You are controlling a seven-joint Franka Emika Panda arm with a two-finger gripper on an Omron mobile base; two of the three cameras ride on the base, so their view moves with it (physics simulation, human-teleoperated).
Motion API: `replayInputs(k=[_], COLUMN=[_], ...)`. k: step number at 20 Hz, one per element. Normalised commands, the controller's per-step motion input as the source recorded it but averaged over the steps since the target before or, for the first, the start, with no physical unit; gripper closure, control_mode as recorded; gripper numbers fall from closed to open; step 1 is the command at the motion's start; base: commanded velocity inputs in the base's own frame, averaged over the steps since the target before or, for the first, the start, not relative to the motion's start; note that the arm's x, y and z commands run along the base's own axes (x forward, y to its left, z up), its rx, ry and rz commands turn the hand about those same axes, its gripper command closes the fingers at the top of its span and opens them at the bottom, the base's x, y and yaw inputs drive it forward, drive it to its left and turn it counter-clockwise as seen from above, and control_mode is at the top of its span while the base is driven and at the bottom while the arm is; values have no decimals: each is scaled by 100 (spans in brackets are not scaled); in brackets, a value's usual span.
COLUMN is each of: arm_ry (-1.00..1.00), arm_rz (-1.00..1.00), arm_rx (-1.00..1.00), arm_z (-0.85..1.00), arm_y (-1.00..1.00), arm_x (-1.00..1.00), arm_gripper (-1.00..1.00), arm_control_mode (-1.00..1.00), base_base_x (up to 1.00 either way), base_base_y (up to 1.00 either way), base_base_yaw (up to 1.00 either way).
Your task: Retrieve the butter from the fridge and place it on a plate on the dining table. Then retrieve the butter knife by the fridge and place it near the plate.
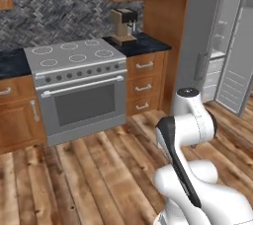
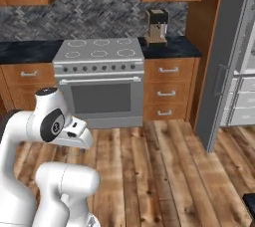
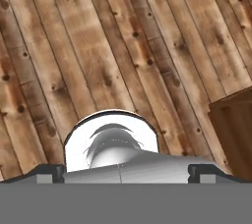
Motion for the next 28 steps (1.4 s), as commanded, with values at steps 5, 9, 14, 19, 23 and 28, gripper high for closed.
replayInputs(k=[5,9,14,19,23,28], arm_ry=[0,0,0,0,0,0], arm_rz=[0,0,0,0,0,0], arm_rx=[0,0,0,0,0,0], arm_z=[0,0,0,0,0,0], arm_y=[0,0,0,0,0,0], arm_x=[0,0,0,0,0,0], arm_gripper=[-100,-100,-100,-100,-100,-100], arm_control_mode=[100,100,100,100,100,100], base_base_x=[100,100,100,100,99,89], base_base_y=[1,-9,-25,-31,-25,-17], base_base_yaw=[-25,-19,-23,-25,-21,-5])
